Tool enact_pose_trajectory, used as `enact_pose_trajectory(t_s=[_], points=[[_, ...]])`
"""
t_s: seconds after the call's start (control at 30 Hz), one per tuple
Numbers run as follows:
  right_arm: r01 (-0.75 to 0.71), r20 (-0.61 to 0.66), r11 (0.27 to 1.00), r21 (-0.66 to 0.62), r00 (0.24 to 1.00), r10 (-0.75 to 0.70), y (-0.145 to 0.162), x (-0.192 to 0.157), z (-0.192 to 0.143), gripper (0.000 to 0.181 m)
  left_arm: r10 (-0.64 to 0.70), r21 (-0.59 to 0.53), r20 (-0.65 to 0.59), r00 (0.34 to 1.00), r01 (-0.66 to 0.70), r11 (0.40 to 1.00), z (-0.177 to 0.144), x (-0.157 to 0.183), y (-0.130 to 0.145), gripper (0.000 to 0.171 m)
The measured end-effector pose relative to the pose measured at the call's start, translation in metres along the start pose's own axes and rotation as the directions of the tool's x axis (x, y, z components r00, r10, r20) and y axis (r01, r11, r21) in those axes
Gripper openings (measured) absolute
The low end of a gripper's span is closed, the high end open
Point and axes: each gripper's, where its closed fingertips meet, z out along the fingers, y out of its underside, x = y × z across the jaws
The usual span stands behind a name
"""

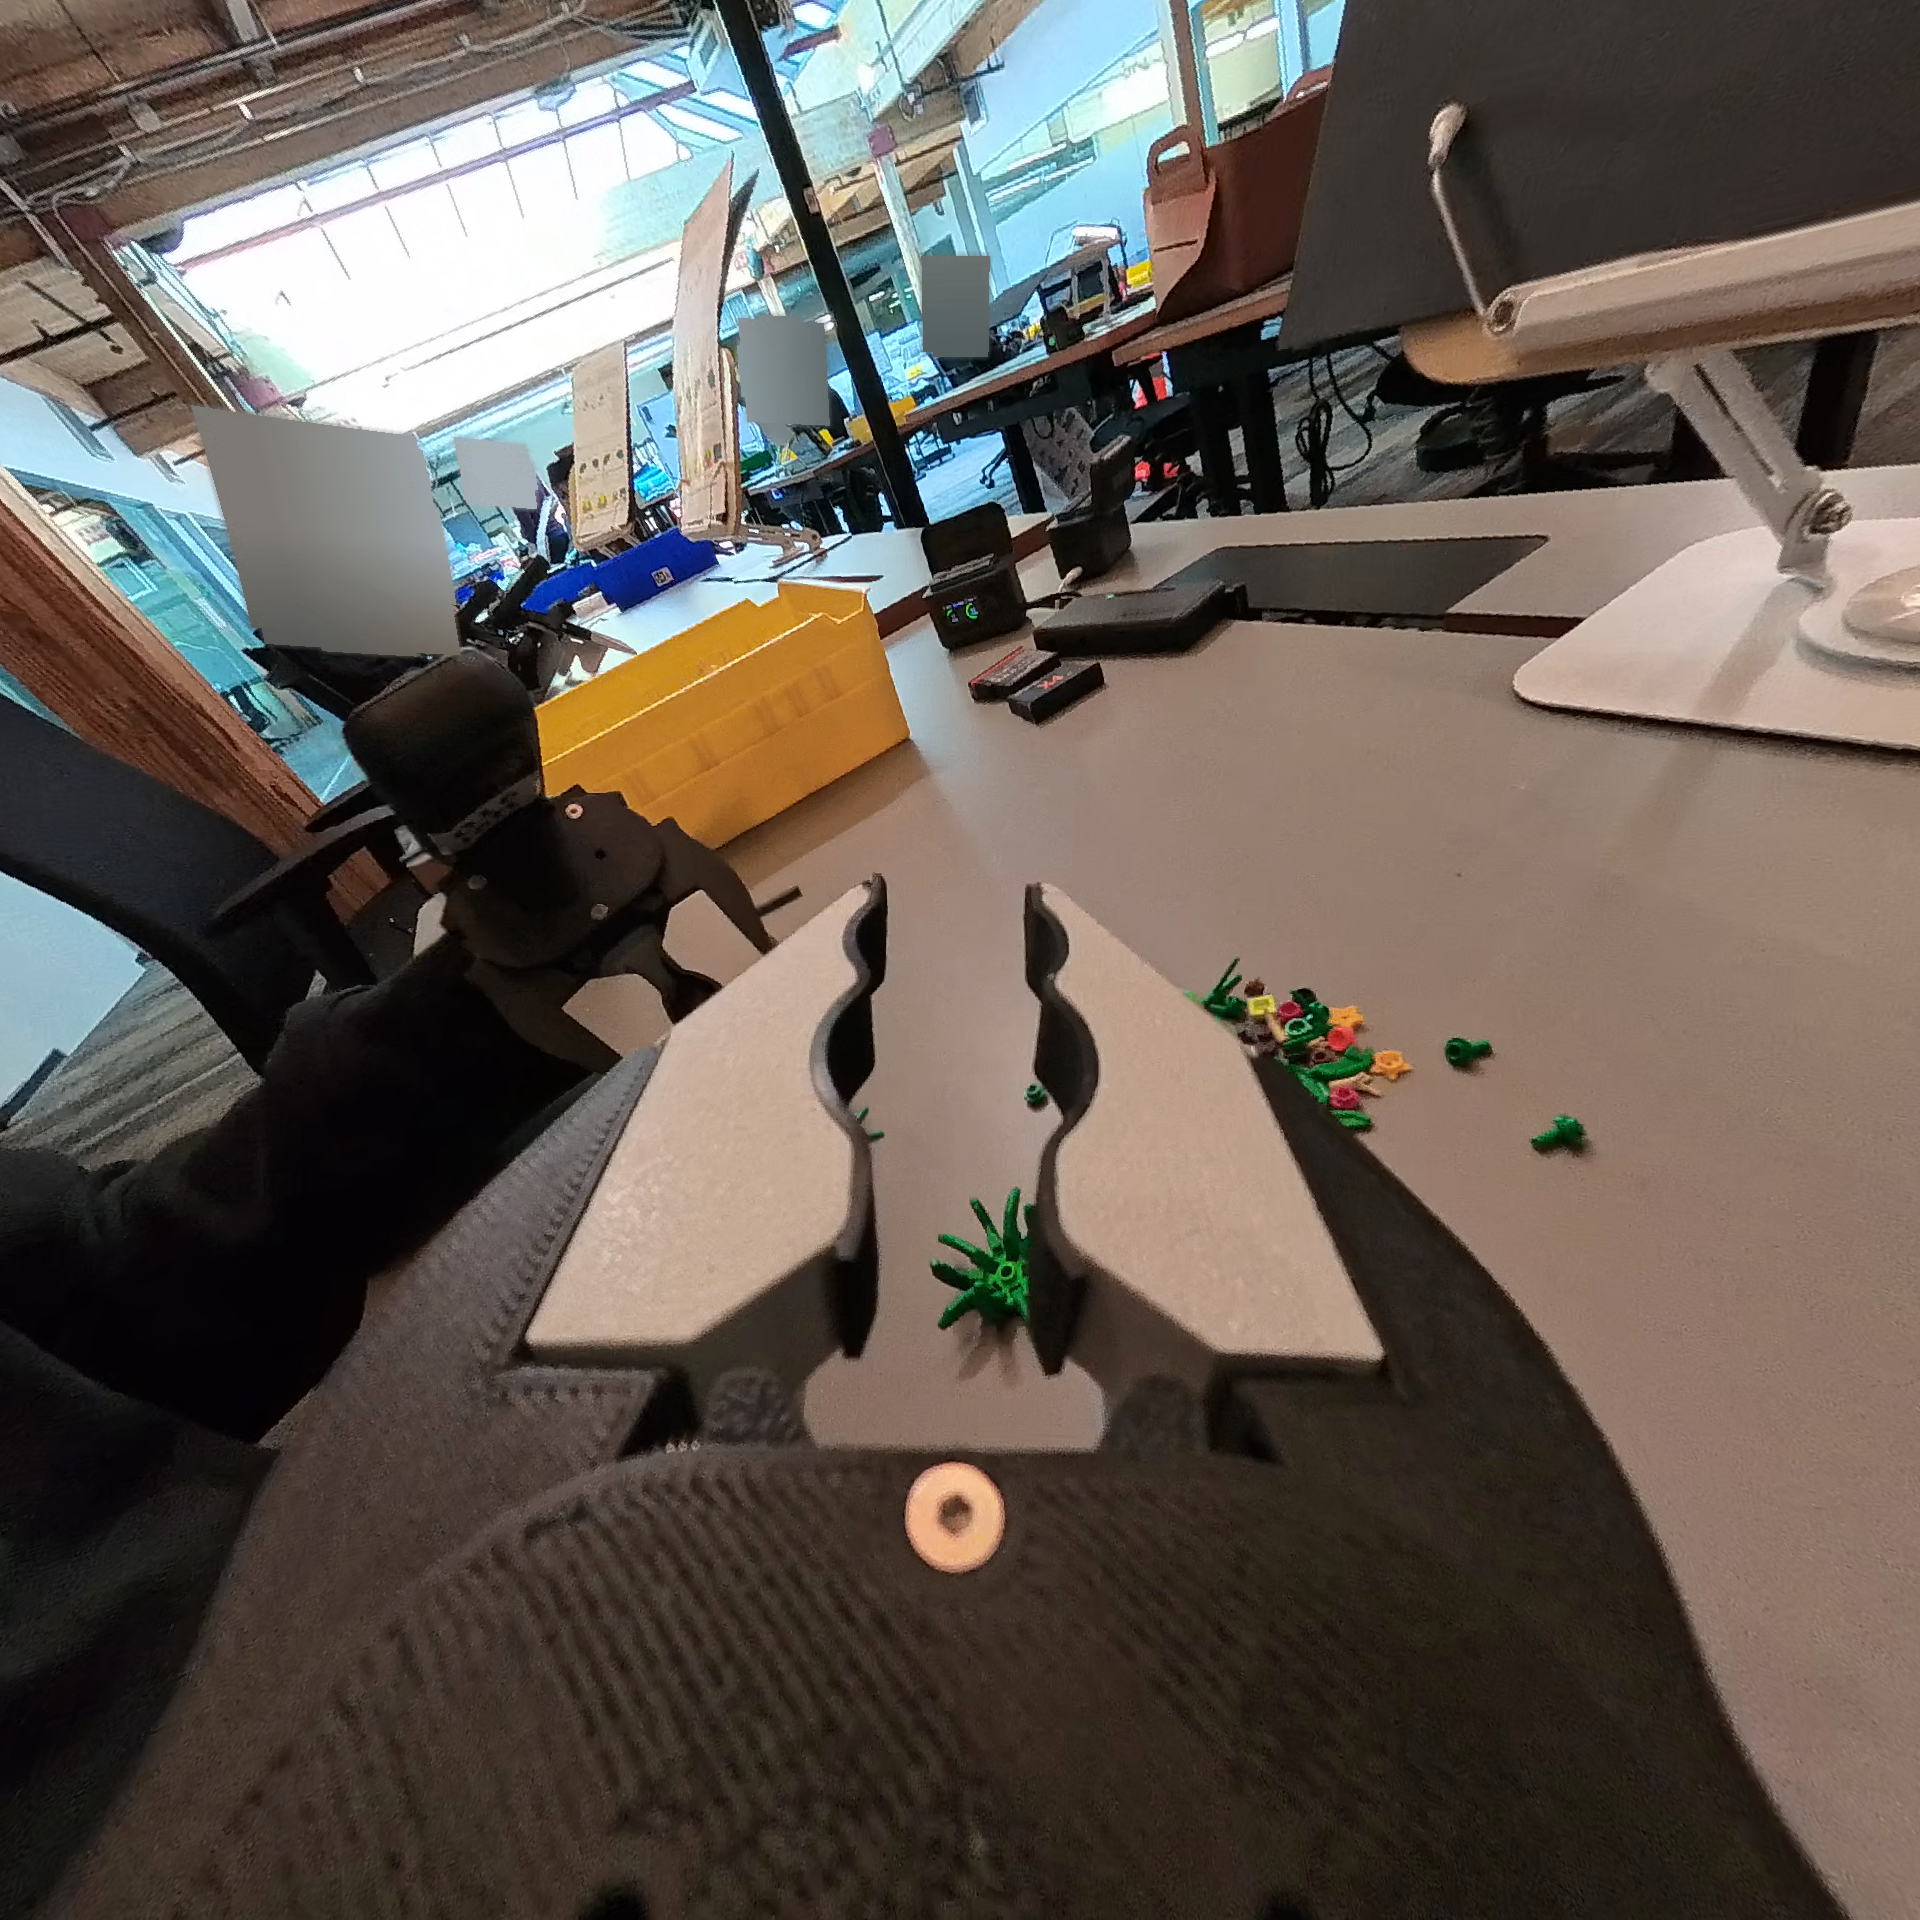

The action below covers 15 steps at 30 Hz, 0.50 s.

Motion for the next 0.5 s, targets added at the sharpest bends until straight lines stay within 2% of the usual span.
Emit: enact_pose_trajectory(t_s=[0.13, 0.27, 0.4, 0.43, 0.5], points=[[-0.004, -0.001, 1.000, 0.030, 1.000, 0.004, -0.007, 0.001, -0.008, 0.025, -0.003, 0.034, -0.014, 1.000, 0.004, 0.999, -0.005, -0.002, -0.013, 0.000], [-0.024, 0.001, 0.999, 0.044, 1.000, 0.024, -0.009, 0.005, -0.013, 0.025, -0.067, 0.059, -0.030, 0.997, 0.069, 0.996, -0.011, -0.006, -0.012, 0.002], [-0.056, 0.031, 0.997, 0.055, 0.998, 0.055, -0.010, 0.002, -0.013, 0.026, -0.163, 0.021, -0.085, 0.983, 0.165, 0.986, -0.004, -0.004, -0.001, 0.028], [-0.059, 0.037, 0.997, 0.054, 0.998, 0.057, -0.010, 0.001, -0.013, 0.026, -0.162, 0.013, -0.089, 0.983, 0.164, 0.986, -0.003, -0.003, 0.000, 0.026], [-0.052, 0.036, 0.997, 0.050, 0.998, 0.050, -0.009, 0.000, -0.012, 0.026, -0.140, 0.020, -0.081, 0.987, 0.142, 0.990, -0.003, -0.003, -0.002, 0.006]])
